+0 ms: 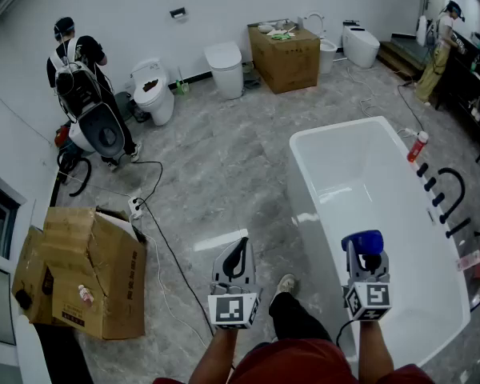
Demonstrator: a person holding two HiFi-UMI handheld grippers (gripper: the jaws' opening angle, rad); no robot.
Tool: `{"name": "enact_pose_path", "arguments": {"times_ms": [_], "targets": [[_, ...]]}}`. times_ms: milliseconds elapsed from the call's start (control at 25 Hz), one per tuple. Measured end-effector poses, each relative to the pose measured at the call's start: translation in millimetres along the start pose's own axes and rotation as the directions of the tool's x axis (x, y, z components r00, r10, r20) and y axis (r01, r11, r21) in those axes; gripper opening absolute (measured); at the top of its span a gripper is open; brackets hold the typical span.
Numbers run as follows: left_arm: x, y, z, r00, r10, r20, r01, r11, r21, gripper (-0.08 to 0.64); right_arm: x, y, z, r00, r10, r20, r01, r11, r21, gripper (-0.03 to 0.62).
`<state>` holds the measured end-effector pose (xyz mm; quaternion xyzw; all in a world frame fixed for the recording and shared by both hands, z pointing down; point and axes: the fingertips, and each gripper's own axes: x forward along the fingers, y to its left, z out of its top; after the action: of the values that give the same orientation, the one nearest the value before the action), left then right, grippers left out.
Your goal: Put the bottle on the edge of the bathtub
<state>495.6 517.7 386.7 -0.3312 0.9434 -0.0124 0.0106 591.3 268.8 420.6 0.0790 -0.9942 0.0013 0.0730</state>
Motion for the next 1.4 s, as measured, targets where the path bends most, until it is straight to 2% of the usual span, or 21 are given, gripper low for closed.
{"name": "enact_pose_path", "arguments": {"times_ms": [200, 360, 480, 640, 880, 1120, 1400], "targets": [[79, 29, -3, 1.0, -0.003, 0.014, 0.002, 1.0, 0.006, 0.006, 93, -6, 17, 1.0, 0.019, 0.012, -0.019, 1.0, -0.001, 0.15], [144, 48, -9, 0.999, 0.028, 0.04, -0.028, 1.0, 0.004, 0.006, 162, -15, 28, 1.0, 0.024, 0.012, -0.024, 1.0, -0.015, 0.15], [189, 55, -7, 0.999, 0.013, 0.039, -0.013, 1.0, 0.001, 0.005, 209, -25, 33, 0.999, 0.032, 0.008, -0.032, 0.999, -0.009, 0.15], [244, 70, -8, 1.0, -0.004, 0.026, 0.004, 1.0, 0.02, 0.006, 262, -39, 38, 1.0, 0.023, 0.016, -0.024, 1.0, 0.012, 0.15], [305, 92, -9, 1.0, 0.009, 0.016, -0.01, 1.0, 0.019, 0.005, 318, -53, 42, 1.0, 0.017, 0.019, -0.017, 1.0, 0.011, 0.15], [365, 125, -14, 0.999, -0.048, 0.009, 0.048, 0.999, 0.007, 0.006, 375, -49, 50, 1.0, -0.02, 0.008, 0.02, 1.0, -0.006, 0.15], [464, 176, -10, 0.986, -0.159, 0.05, 0.16, 0.987, -0.015, 0.005, 459, -43, 68, 0.993, -0.115, 0.015, 0.115, 0.993, -0.02, 0.15]]}}
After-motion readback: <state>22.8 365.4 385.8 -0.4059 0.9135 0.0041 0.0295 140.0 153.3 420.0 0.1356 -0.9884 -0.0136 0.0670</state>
